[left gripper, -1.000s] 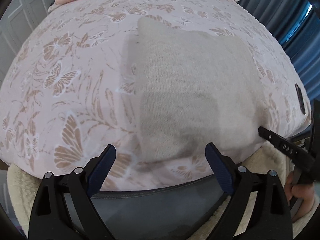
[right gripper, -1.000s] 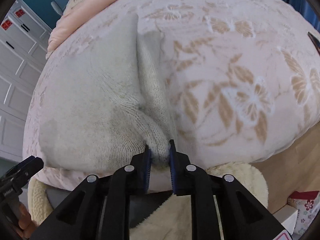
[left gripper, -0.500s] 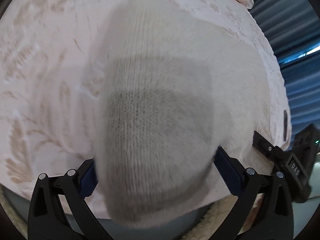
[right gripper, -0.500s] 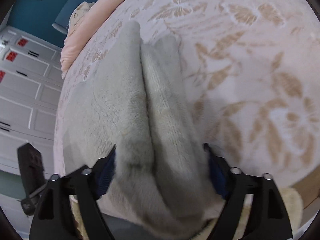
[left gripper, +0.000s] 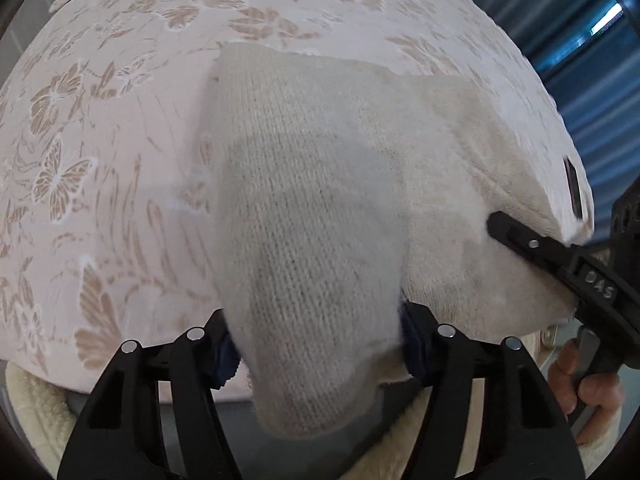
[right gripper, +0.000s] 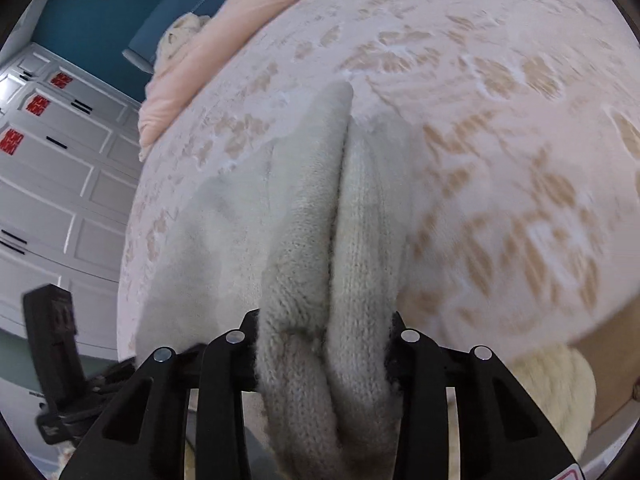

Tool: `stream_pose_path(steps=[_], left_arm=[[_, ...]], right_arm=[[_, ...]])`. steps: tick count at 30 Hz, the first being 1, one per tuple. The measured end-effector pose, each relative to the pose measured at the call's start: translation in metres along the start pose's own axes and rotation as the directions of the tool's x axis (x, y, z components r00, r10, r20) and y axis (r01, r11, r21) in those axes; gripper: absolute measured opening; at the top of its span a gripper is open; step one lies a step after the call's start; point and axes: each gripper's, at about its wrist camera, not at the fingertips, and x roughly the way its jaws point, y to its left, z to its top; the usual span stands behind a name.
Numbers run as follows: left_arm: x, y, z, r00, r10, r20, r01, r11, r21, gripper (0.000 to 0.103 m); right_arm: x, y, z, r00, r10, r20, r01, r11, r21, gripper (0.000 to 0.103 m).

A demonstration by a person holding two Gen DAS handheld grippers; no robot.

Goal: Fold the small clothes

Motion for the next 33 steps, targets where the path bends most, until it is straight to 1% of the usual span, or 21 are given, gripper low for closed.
stream_pose_path(steps=[2,4,5,6,7,9,11,13,14,15,16,17,18,19,20,21,23,26,28,31,33], left_arm=[[0.008,-0.002,-0.009,0.999,0.021,-0.032,-0.021,0.999,0.029,0.062],[0.021,0.001,-0.015,0.997,0.044,-0.061,-0.042,0.999,0.031,0.066],[0.026,0.005,-0.015,0.997,0.041,-0.068,-0.040,0.999,0.014,0.070],[0.028,0.010,-0.015,0.998,0.025,-0.063,-0.026,1.000,-0.012,0.074],[0.028,0.014,-0.014,0.998,0.007,-0.056,-0.009,0.999,-0.039,0.077],[0.025,0.029,-0.010,0.998,-0.052,-0.028,0.048,0.991,-0.125,0.088],[0.030,0.038,-0.005,0.998,-0.061,-0.012,0.058,0.985,-0.160,0.096],[0.040,0.040,-0.002,0.998,-0.061,-0.032,0.056,0.987,-0.151,0.098],[0.046,0.039,0.000,0.997,-0.069,-0.041,0.062,0.987,-0.150,0.098],[0.048,0.037,0.000,0.996,-0.077,-0.046,0.069,0.985,-0.157,0.097],[0.047,0.034,0.001,0.995,-0.088,-0.046,0.079,0.984,-0.160,0.094],[0.044,0.029,0.001,0.994,-0.095,-0.048,0.086,0.985,-0.150,0.081],[0.039,0.023,0.002,0.996,-0.076,-0.054,0.069,0.990,-0.126,0.073],[0.031,0.016,0.002,0.997,-0.053,-0.048,0.049,0.995,-0.092,0.068],[0.023,0.010,0.004,0.998,-0.039,-0.042,0.036,0.997,-0.063,0.060],[0.012,0.003,0.004,0.999,-0.025,-0.025,0.024,0.999,-0.032,0.056],[-0.015,-0.008,0.009,1.000,-0.011,0.025,0.010,1.000,0.022,0.054],[-0.060,-0.024,0.017,0.993,-0.019,0.113,0.011,0.997,0.076,0.053],[-0.087,-0.035,0.021,0.984,-0.022,0.175,0.003,0.994,0.107,0.053],[-0.131,-0.048,0.025,0.959,-0.023,0.282,-0.022,0.988,0.153,0.053],[-0.162,-0.054,0.025,0.936,-0.024,0.351,-0.043,0.982,0.182,0.053]], right_arm=[[0.012,-0.013,-0.009,0.999,-0.008,-0.038,0.009,0.999,0.044,0.037],[0.017,-0.024,-0.014,0.999,0.013,-0.043,-0.009,0.996,0.088,0.040],[0.016,-0.025,-0.013,0.999,0.015,-0.040,-0.011,0.996,0.088,0.042],[0.016,-0.023,-0.012,0.999,0.010,-0.036,-0.007,0.996,0.086,0.044],[0.016,-0.022,-0.011,0.999,0.007,-0.035,-0.004,0.996,0.084,0.049],[0.020,-0.017,-0.008,0.999,-0.011,-0.039,0.013,0.998,0.064,0.054],[0.025,-0.016,-0.006,0.999,-0.015,-0.047,0.018,0.998,0.064,0.062],[0.033,-0.018,-0.005,0.999,-0.011,-0.052,0.015,0.997,0.078,0.065],[0.035,-0.018,-0.004,0.999,-0.010,-0.050,0.015,0.996,0.087,0.064],[0.035,-0.018,-0.004,0.999,-0.009,-0.045,0.013,0.995,0.095,0.063],[0.033,-0.017,-0.004,0.999,-0.002,-0.038,0.005,0.996,0.094,0.055],[0.030,-0.015,-0.003,0.999,-0.002,-0.033,0.005,0.996,0.084,0.043],[0.023,-0.008,-0.002,1.000,-0.013,-0.016,0.014,0.998,0.060,0.041],[0.017,-0.001,-0.001,1.000,-0.015,-0.001,0.015,0.999,0.039,0.037],[0.009,0.006,0.000,1.000,-0.011,0.018,0.011,1.000,0.018,0.036],[-0.003,0.018,0.002,0.999,0.001,0.046,-0.001,1.000,-0.013,0.035],[-0.030,0.042,0.006,0.994,0.020,0.106,-0.012,0.997,-0.071,0.034],[-0.065,0.071,0.011,0.982,0.034,0.185,-0.010,0.991,-0.133,0.034],[-0.096,0.093,0.012,0.964,0.059,0.258,-0.012,0.984,-0.179,0.034],[-0.130,0.113,0.012,0.937,0.109,0.331,-0.039,0.977,-0.211,0.034],[-0.152,0.124,0.011,0.913,0.142,0.382,-0.053,0.971,-0.233,0.034]])
